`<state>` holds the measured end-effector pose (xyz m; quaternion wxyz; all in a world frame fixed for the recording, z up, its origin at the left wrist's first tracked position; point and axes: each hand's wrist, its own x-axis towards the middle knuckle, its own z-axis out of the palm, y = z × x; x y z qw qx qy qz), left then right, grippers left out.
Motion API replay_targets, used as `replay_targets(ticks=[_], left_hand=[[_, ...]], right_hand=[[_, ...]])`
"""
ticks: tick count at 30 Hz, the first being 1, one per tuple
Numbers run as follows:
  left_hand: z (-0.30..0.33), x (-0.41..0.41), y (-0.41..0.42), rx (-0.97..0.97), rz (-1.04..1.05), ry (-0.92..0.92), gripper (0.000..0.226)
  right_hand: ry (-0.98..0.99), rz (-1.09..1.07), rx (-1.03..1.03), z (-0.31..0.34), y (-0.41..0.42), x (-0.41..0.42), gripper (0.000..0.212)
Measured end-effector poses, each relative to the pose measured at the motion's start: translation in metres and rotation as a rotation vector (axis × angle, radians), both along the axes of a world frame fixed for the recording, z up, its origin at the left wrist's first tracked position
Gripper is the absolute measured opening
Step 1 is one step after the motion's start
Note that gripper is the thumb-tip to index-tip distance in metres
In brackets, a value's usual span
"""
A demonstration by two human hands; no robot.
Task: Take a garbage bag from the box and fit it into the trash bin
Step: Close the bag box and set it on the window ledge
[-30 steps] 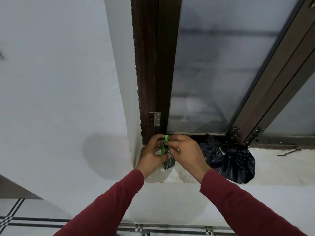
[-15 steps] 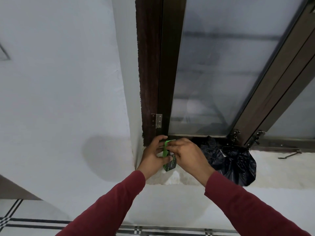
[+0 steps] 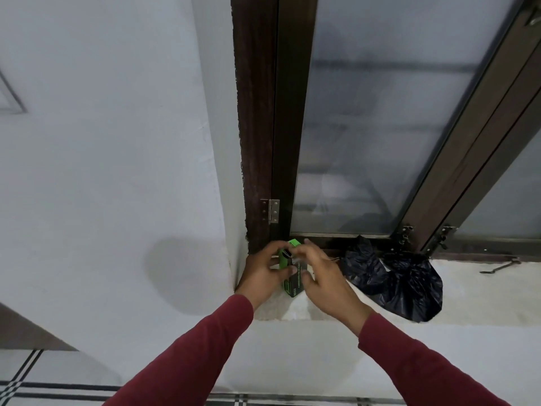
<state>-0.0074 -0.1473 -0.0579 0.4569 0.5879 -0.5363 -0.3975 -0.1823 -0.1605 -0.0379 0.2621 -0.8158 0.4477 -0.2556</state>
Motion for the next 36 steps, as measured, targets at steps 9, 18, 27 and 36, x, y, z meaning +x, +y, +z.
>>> replay_targets(ticks=[9, 18, 27, 36], left_hand=[[0.008, -0.018, -0.003, -0.047, 0.415, -0.079, 0.024], [0.012, -0.016, -0.01, 0.388, 0.197, -0.852, 0.029], [0.018, -0.012, -0.019, 0.414, 0.193, -0.964, 0.036], [0.017, -0.059, -0.017, 0.126, 0.164, -0.642, 0.02]], right_hand=[[-0.678, -0.459, 0.694, -0.051, 0.009, -0.016, 0.036], [-0.321, -0.487, 0.461, -0.045, -0.032, -0.015, 0.044], [-0.297, -0.489, 0.634, -0.063, -0.056, 0.02, 0.054], [-0.353, -0.538, 0.329, -0.049, -0.042, -0.059, 0.023]])
